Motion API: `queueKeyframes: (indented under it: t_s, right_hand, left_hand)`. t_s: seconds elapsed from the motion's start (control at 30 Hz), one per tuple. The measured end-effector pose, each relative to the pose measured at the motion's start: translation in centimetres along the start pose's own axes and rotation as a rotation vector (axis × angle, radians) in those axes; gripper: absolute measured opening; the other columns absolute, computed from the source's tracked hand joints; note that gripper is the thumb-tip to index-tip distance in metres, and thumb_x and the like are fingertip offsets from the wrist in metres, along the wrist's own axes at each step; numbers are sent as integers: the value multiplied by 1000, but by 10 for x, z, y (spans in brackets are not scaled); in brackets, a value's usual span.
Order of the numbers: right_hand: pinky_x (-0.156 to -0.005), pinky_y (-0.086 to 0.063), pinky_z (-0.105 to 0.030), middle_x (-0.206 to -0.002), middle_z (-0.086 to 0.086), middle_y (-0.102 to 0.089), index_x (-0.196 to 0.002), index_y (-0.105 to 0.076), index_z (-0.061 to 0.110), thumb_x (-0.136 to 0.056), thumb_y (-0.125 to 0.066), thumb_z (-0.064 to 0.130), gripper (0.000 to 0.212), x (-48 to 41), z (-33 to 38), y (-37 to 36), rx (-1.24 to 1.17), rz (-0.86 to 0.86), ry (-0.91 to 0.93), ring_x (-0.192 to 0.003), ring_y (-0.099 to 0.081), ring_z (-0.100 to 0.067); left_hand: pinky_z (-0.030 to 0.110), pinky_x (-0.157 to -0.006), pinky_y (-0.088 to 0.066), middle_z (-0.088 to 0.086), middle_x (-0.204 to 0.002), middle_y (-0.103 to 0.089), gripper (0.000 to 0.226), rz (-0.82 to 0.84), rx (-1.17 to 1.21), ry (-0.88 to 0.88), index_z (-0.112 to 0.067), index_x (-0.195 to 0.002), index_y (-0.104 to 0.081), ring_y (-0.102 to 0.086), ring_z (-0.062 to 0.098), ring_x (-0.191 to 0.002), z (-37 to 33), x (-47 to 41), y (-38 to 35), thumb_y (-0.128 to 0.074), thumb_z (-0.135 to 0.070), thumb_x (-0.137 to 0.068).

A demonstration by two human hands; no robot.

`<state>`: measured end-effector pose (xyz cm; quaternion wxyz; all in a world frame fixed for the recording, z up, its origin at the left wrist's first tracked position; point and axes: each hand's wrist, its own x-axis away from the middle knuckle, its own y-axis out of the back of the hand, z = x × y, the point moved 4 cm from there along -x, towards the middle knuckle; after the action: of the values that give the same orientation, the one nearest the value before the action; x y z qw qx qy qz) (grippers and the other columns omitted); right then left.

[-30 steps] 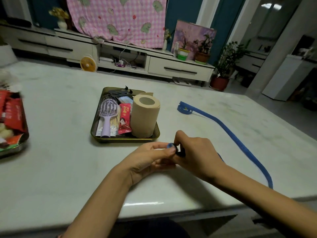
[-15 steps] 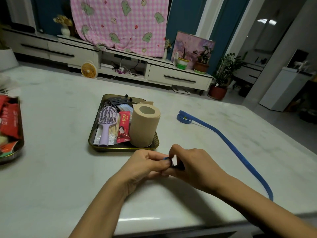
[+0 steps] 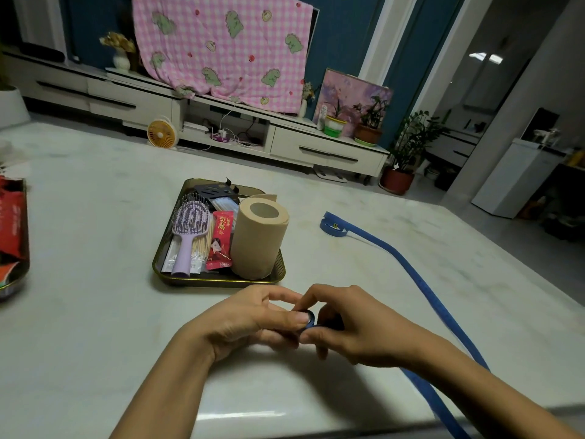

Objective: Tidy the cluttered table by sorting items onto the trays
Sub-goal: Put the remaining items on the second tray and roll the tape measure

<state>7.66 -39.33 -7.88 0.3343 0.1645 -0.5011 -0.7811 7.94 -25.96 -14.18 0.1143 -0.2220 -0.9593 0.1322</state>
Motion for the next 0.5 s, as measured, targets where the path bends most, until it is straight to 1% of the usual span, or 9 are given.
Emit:
queueKeyframes:
  t_s: [0.03,0.07,0.13,0.23,0.33,0.37,0.43,0.47,0.5]
  right_hand:
    - [-58,-43,-13,-73,5,-71,-102,-53,27,-87,-62,33,18,-1,0,0,34,-44,-6,-60,-58,-2]
    - [-61,-46,-19,-76,3,-71,-102,-52,26,-87,-61,36,20,-2,0,2,87,-92,-15,-62,-58,-4]
    - [-64,-46,-26,-80,3,-69,-99,-49,26,-86,-60,43,24,-3,-1,1,202,-182,-32,-67,-56,-10]
    - [-54,-33,-22,-84,3,-65,-87,-35,30,-86,-56,46,27,-5,1,-1,300,-286,-46,-67,-49,-16]
    - [-57,-29,-27,-87,-1,-67,-88,-31,25,-87,-53,43,29,-12,1,-4,426,-349,-89,-72,-56,-24]
    - [-56,-29,-26,-84,-1,-68,-89,-35,23,-85,-56,42,29,-13,2,-6,462,-361,-100,-72,-60,-27]
    - [-48,-27,-23,-63,-1,-66,-82,-47,17,-73,-72,39,35,-14,2,-7,582,-419,-43,-53,-61,-25]
    - [-44,-25,-22,-56,0,-64,-78,-48,16,-67,-77,40,39,-14,4,-6,637,-455,-25,-45,-58,-21]
    - [-45,-25,-21,-61,1,-65,-80,-44,17,-71,-74,43,41,-17,6,-8,680,-428,-30,-47,-58,-19]
  left_hand:
    - [26,-62,-55,18,-87,-71,38,-21,23,-14,-8,-99,-67,-67,21,-72,0,-1,0,-81,-15,-63]
    - [26,-63,-56,17,-88,-71,38,-48,54,-30,-7,-96,-68,-68,20,-71,-1,-2,0,-84,-14,-62]
    - [26,-63,-56,17,-89,-71,43,-98,120,-58,-3,-98,-66,-68,19,-70,0,-4,1,-81,-15,-60]
    - [27,-64,-56,16,-90,-70,53,-127,167,-69,1,-106,-62,-67,18,-71,1,-6,-2,-77,-19,-59]
    - [28,-64,-57,14,-87,-70,53,-128,170,-88,2,-106,-63,-67,16,-69,1,-7,-8,-74,-21,-60]
    - [28,-63,-56,13,-85,-71,50,-139,166,-100,2,-104,-64,-67,16,-67,1,-7,-8,-73,-21,-60]
    - [26,-61,-55,10,-80,-72,41,-156,148,-124,0,-99,-66,-67,14,-66,1,-7,-9,-72,-19,-63]
    - [24,-60,-54,10,-79,-72,34,-163,141,-128,-2,-95,-67,-67,13,-65,2,-7,-9,-71,-17,-65]
    - [23,-59,-54,9,-77,-72,24,-174,132,-130,-4,-91,-68,-67,13,-64,2,-7,-8,-70,-13,-69]
